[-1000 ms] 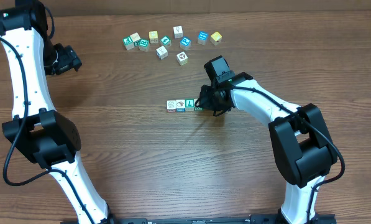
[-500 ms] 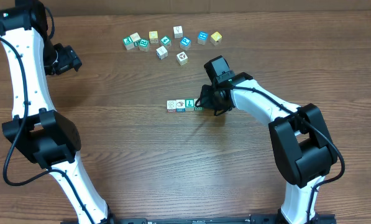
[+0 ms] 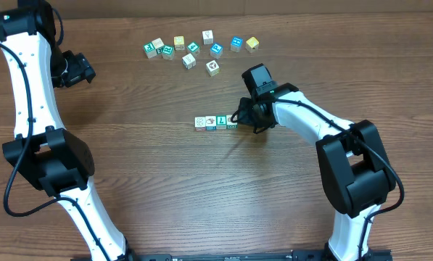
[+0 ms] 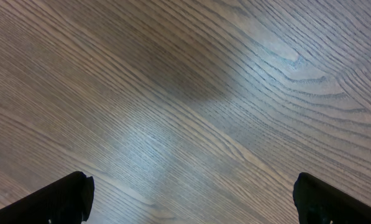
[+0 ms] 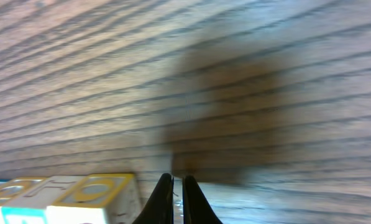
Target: Form a horizontal line
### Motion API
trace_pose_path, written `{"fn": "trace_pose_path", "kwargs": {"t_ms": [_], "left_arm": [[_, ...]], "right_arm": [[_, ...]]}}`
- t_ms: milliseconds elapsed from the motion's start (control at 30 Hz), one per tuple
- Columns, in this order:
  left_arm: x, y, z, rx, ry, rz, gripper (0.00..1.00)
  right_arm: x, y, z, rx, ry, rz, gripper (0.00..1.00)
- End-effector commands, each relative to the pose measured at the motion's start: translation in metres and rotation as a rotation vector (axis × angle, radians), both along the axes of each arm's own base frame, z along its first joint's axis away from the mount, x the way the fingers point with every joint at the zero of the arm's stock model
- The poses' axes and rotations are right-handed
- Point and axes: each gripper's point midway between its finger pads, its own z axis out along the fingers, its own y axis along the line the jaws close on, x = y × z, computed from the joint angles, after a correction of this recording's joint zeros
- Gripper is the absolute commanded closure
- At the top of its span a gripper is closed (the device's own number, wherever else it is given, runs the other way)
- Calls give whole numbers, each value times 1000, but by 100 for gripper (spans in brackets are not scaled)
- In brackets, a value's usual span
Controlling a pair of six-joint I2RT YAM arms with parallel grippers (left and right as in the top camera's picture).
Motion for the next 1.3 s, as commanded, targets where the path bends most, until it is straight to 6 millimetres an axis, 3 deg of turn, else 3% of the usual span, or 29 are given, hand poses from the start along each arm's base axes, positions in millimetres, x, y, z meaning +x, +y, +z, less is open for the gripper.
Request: {"fn": "trace_pose_path", "kwargs": {"t_ms": [0, 400, 533, 800, 867, 1033, 1100, 1133, 1267], "left_arm": [[0, -3, -1, 7, 6, 5, 0], [0, -3, -1, 7, 6, 5, 1], [0, -3, -1, 7, 6, 5, 0], [0, -3, -1, 7, 6, 5, 0], [0, -3, -1, 7, 6, 5, 0], [0, -3, -1, 7, 6, 5, 0], [0, -3, -1, 7, 6, 5, 1], [0, -3, -1, 7, 6, 5, 0], [0, -3, -1, 7, 6, 5, 0]], "right_arm": [[4, -9, 10, -9, -22, -21, 96], [8, -22, 40, -50, -87, -49, 96], [16, -40, 51, -90, -130, -92, 96], [24, -73, 50, -106, -119, -161, 93], [26, -80, 50, -107, -117, -177, 87], [22, -90, 48, -117, -93, -195, 55], [21, -91, 47, -119, -87, -194, 25], [21, -91, 47, -119, -87, -195, 1], [20, -91, 47, -121, -82, -194, 0]]}}
